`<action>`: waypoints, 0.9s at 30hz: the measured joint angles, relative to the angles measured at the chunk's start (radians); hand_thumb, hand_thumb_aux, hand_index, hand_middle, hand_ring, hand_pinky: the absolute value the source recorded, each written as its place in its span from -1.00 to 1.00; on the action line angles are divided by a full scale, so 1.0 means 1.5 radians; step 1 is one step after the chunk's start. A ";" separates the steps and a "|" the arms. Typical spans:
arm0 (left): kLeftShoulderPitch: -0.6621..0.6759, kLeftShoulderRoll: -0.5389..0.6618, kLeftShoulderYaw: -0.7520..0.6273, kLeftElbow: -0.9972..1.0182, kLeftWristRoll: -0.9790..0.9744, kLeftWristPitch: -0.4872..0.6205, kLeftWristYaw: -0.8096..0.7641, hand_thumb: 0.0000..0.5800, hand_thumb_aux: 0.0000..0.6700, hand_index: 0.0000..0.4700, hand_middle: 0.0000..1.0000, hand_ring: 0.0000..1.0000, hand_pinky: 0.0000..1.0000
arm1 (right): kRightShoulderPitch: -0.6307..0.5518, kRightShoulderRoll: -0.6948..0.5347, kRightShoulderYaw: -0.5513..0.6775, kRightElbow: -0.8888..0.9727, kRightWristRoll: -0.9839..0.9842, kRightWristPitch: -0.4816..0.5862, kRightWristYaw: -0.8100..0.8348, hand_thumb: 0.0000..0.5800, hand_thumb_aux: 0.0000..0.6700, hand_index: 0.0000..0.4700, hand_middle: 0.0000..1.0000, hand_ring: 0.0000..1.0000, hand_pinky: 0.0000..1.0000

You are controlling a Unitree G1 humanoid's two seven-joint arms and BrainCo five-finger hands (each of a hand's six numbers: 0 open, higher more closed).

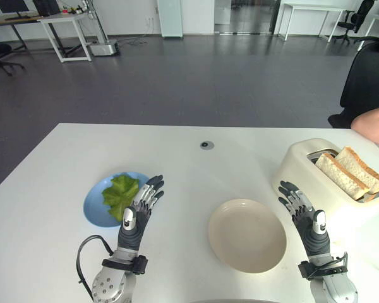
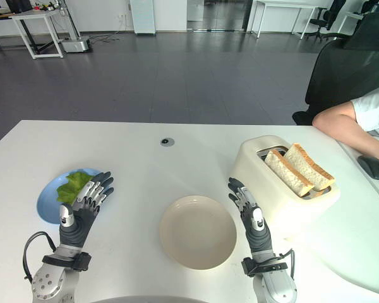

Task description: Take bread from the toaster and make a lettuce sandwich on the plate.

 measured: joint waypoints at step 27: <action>0.000 0.000 0.000 -0.001 0.000 0.000 0.000 -1.00 -1.00 -1.00 -1.00 -1.00 -1.00 | -0.015 -0.028 -0.027 -0.082 -0.021 0.036 -0.015 -1.00 -1.00 -1.00 -1.00 -1.00 -1.00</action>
